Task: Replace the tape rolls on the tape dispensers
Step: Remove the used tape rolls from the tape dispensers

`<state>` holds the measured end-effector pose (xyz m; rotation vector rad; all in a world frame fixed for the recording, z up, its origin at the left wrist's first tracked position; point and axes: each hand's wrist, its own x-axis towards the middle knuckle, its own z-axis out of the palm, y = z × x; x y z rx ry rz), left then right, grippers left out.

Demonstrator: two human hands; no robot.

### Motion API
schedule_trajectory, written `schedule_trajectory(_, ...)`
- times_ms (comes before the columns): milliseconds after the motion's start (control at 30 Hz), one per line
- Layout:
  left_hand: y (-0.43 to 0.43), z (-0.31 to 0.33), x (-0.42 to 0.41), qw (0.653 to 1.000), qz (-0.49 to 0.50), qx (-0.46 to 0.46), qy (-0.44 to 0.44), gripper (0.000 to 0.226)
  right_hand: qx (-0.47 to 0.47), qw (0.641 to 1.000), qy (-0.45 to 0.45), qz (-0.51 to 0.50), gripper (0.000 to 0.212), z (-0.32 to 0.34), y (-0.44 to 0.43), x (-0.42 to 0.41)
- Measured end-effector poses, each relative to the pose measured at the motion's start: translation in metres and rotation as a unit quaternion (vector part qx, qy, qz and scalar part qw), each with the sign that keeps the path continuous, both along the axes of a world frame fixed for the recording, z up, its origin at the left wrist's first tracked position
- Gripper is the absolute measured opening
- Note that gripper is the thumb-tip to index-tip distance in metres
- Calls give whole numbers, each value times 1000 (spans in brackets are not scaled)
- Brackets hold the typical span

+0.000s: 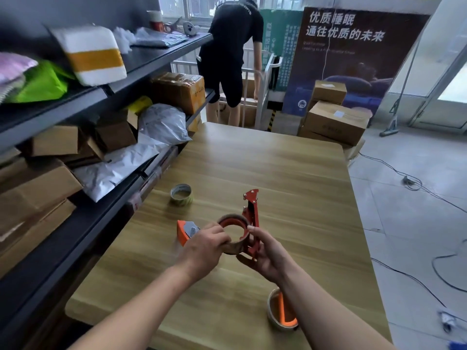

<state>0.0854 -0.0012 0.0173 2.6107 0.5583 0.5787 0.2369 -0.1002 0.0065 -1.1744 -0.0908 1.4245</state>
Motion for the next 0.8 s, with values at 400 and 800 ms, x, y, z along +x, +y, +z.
schedule_trajectory(400,33,5,-3,981,67,-172,-52,16,-28,984,-144,-95,62,24,44,-17)
schedule_trajectory(800,117,12,-30,970,175,-170,-19,10,-120,938,-321,-51,58,23,77,-14)
